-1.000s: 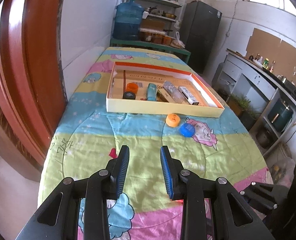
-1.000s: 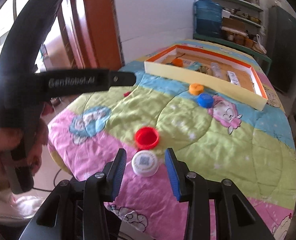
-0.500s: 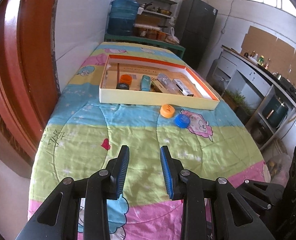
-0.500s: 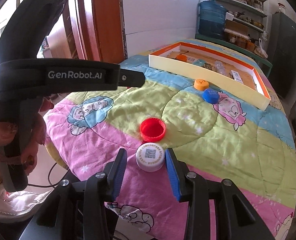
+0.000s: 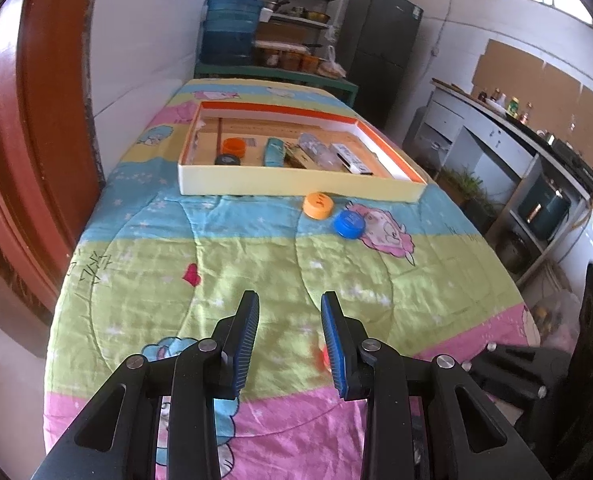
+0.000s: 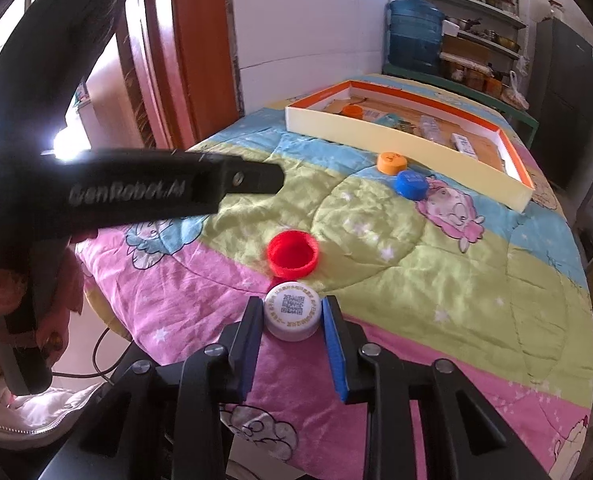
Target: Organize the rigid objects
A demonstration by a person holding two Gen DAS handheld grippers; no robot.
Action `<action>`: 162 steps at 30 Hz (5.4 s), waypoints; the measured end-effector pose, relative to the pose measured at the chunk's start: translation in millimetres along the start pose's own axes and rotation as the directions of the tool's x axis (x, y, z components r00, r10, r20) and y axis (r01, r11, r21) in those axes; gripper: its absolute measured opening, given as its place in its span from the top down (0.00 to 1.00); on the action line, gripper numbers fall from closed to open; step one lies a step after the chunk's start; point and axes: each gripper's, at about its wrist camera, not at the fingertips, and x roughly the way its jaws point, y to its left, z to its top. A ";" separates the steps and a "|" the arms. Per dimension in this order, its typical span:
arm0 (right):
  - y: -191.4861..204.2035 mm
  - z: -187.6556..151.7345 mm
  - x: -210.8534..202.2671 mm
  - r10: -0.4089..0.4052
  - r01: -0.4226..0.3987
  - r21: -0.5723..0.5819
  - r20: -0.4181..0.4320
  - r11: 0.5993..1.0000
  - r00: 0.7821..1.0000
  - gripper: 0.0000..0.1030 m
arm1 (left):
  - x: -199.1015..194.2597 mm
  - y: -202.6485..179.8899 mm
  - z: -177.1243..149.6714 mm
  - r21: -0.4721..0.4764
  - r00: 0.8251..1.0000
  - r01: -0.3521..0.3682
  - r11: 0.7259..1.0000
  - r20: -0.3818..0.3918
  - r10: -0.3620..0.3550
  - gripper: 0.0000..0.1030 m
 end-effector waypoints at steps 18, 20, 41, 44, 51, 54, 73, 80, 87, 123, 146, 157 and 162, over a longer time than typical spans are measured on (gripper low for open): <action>-50.9 -11.7 -18.5 -0.066 0.062 0.153 0.019 0.986 0.998 0.71 | 20.7 -34.1 -26.2 0.127 0.997 0.040 0.991 -0.076 -0.031 0.60; -50.3 -11.6 -17.9 -0.064 0.060 0.152 0.019 0.987 0.998 0.71 | 23.9 -33.2 -26.6 0.125 0.996 0.031 0.992 -0.083 -0.021 0.60; -52.3 -9.6 -12.7 -0.053 0.049 0.165 0.015 0.985 0.999 0.71 | 17.4 -26.9 -22.1 0.094 0.999 0.014 0.995 -0.044 -0.010 0.70; -52.1 -7.4 -12.8 -0.052 0.048 0.164 0.019 0.985 0.998 0.71 | 13.4 -26.7 -18.2 0.092 0.999 0.012 0.996 -0.031 -0.009 0.70; -51.4 4.1 -14.5 -0.053 0.045 0.161 0.041 0.986 0.998 0.71 | 7.1 -26.3 -7.7 0.085 1.000 0.003 0.996 -0.005 -0.003 0.70; -51.0 11.1 -14.8 -0.053 0.045 0.159 0.051 0.986 0.997 0.71 | 5.1 -25.6 -2.4 0.083 1.000 -0.003 0.997 0.010 0.002 0.70; -53.9 54.7 -12.3 -0.067 0.054 0.134 0.099 0.990 0.993 0.71 | 1.2 -18.6 42.9 0.062 0.996 -0.022 0.998 0.088 0.016 0.70; -62.4 76.9 -11.4 -0.066 0.047 0.142 0.129 0.989 0.989 0.71 | -3.8 -15.6 68.1 0.057 0.991 -0.029 0.998 0.133 0.021 0.70; -73.9 97.0 -11.7 -0.076 0.051 0.163 0.152 0.985 0.985 0.71 | -5.4 -15.0 95.2 0.060 0.985 -0.039 0.997 0.172 0.028 0.70; -163.5 152.4 3.5 -0.135 0.077 0.301 0.177 0.950 0.975 0.71 | 43.9 8.5 194.0 0.007 0.977 -0.083 0.997 0.200 0.080 0.70; -220.4 151.1 45.2 -0.163 0.114 0.355 0.112 0.928 0.980 0.70 | 131.2 35.1 200.6 -0.015 0.992 -0.100 0.995 0.082 0.101 0.70; -224.8 146.3 72.2 -0.131 0.102 0.357 0.060 0.929 0.989 0.71 | 161.2 16.7 184.4 0.032 0.998 -0.067 0.997 0.011 0.067 0.70; -220.5 147.5 80.7 -0.118 0.095 0.339 0.048 0.936 0.992 0.71 | 174.0 12.5 179.1 0.051 0.997 -0.067 0.996 -0.022 0.068 0.70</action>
